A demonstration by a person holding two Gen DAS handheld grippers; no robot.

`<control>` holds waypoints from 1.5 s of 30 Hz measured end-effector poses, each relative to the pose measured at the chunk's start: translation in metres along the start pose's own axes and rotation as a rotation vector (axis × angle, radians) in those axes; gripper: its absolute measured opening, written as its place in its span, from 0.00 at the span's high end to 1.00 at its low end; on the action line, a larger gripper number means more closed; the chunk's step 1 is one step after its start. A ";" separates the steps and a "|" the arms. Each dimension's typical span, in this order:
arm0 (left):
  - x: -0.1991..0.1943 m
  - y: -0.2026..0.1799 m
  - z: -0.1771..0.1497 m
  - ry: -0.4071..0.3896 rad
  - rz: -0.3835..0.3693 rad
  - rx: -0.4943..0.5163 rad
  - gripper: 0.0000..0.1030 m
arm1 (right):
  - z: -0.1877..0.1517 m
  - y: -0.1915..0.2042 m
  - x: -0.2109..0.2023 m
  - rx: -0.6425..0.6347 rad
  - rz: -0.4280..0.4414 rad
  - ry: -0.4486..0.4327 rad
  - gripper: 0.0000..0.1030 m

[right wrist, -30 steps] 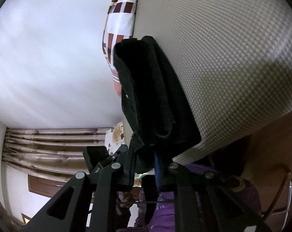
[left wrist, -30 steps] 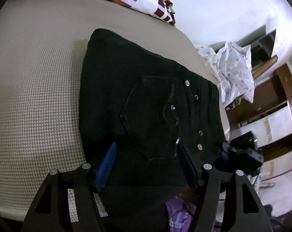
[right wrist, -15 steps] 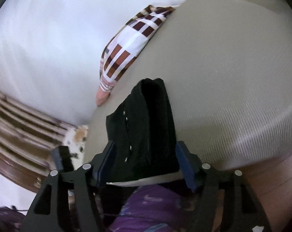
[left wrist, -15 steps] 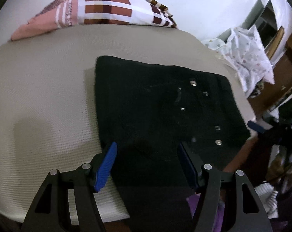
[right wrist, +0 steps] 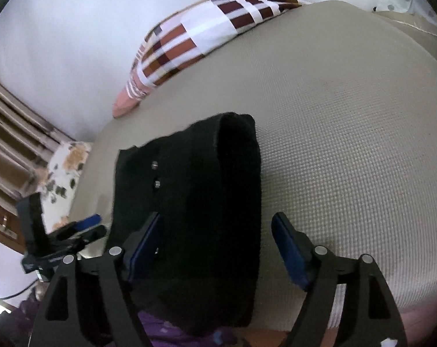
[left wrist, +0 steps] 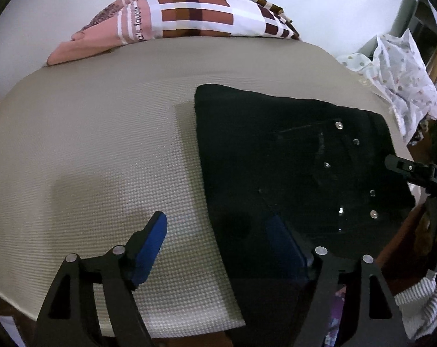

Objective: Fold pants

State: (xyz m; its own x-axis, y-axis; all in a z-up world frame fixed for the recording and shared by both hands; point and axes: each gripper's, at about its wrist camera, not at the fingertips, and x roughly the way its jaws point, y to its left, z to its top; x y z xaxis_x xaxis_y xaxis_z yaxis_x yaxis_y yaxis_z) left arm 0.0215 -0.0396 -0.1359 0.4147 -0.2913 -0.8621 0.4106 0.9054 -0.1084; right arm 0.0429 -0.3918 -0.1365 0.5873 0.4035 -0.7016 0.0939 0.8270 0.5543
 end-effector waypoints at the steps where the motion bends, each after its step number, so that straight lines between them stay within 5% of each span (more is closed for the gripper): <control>1: 0.001 0.001 0.000 0.001 0.009 0.001 0.24 | 0.001 -0.001 0.003 0.002 0.001 0.007 0.25; 8: 0.015 0.007 0.000 0.060 0.033 -0.001 0.23 | 0.003 -0.001 0.014 -0.018 0.005 0.028 0.18; 16: 0.028 0.007 0.004 0.107 -0.064 -0.004 0.21 | 0.006 0.008 0.023 -0.117 0.027 0.056 0.13; 23: 0.032 0.003 0.007 0.113 -0.063 0.063 0.16 | 0.008 0.017 0.031 -0.239 0.039 0.142 0.00; 27: 0.029 0.003 0.007 0.069 -0.112 0.074 0.16 | 0.011 0.016 0.031 -0.217 0.052 0.174 0.00; 32: 0.030 -0.018 0.004 0.021 -0.051 0.186 0.16 | 0.013 0.012 0.030 -0.182 0.082 0.180 0.00; 45: 0.044 -0.017 0.014 0.045 -0.102 0.171 0.16 | 0.028 0.014 0.039 -0.253 0.129 0.169 0.02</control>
State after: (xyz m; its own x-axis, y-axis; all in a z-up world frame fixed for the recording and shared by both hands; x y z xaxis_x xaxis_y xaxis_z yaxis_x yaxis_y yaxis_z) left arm 0.0443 -0.0722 -0.1647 0.3284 -0.3615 -0.8726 0.5820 0.8051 -0.1145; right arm 0.0898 -0.3749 -0.1438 0.4380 0.5528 -0.7089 -0.1873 0.8274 0.5294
